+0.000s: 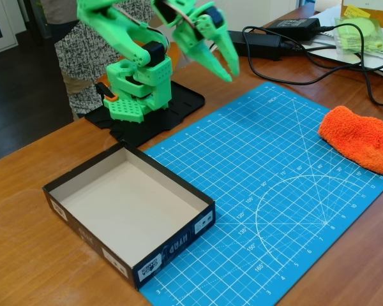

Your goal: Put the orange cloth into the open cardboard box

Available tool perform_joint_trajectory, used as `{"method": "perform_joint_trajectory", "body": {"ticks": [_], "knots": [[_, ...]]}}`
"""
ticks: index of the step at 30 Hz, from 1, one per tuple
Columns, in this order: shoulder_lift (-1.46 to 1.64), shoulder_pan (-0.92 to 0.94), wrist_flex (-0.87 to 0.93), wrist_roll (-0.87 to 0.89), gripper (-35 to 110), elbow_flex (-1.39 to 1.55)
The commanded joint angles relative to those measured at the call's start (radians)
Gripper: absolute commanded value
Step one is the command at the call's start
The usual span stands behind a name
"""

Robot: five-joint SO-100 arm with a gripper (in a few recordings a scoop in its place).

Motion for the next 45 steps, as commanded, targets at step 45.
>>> {"method": "perform_joint_trajectory", "body": {"ticks": [45], "knots": [[-2.315,-0.225,0.549,-0.232,0,-2.479]]}}
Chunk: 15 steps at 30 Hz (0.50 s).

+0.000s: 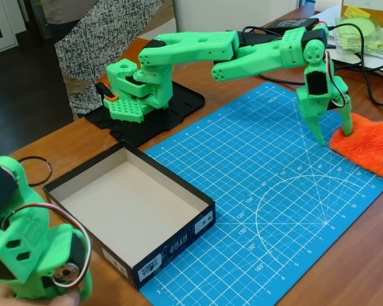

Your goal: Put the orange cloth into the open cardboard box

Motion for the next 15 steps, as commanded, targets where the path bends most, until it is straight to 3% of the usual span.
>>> {"method": "perform_joint_trajectory", "body": {"ticks": [1,15], "knots": [[-0.018,-0.008,0.023,-0.012,0,-0.023],[0.250,0.066,0.028,0.087,0,0.140]]}}
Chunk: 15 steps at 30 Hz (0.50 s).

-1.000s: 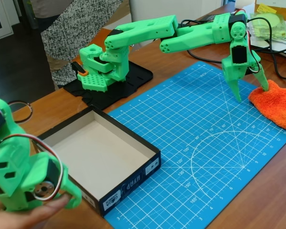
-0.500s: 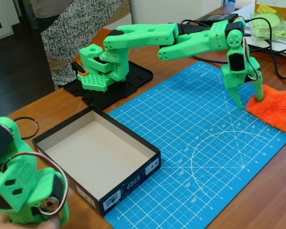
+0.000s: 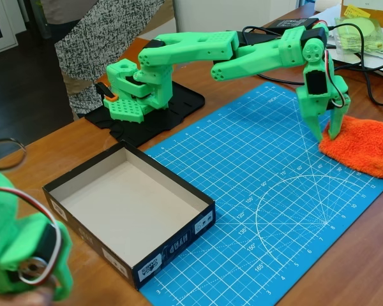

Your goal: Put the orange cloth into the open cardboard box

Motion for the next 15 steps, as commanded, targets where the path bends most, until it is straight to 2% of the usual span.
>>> {"method": "perform_joint_trajectory", "body": {"ticks": [1,8,15], "knots": [[0.202,0.023,0.009,0.031,0,0.087],[0.764,0.098,0.009,0.147,0,0.557],[1.299,0.253,0.006,0.156,0,0.971]]}}
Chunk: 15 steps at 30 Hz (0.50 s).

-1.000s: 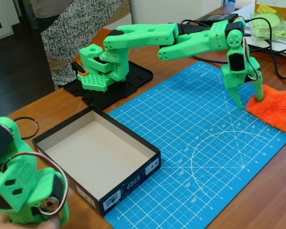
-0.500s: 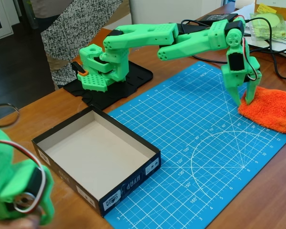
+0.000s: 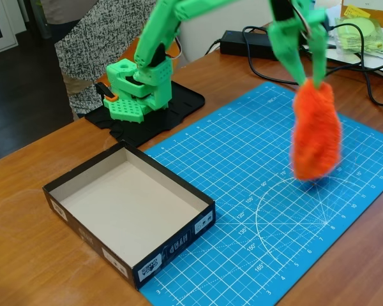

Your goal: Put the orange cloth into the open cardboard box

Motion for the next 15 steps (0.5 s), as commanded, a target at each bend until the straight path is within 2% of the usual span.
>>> {"method": "perform_joint_trajectory", "body": {"ticks": [1,8,15], "knots": [[0.308,0.103,0.006,-0.015,0,0.156],[0.543,0.360,0.005,-0.086,0,0.356],[0.811,0.615,-0.084,-0.138,0,0.635]]}}
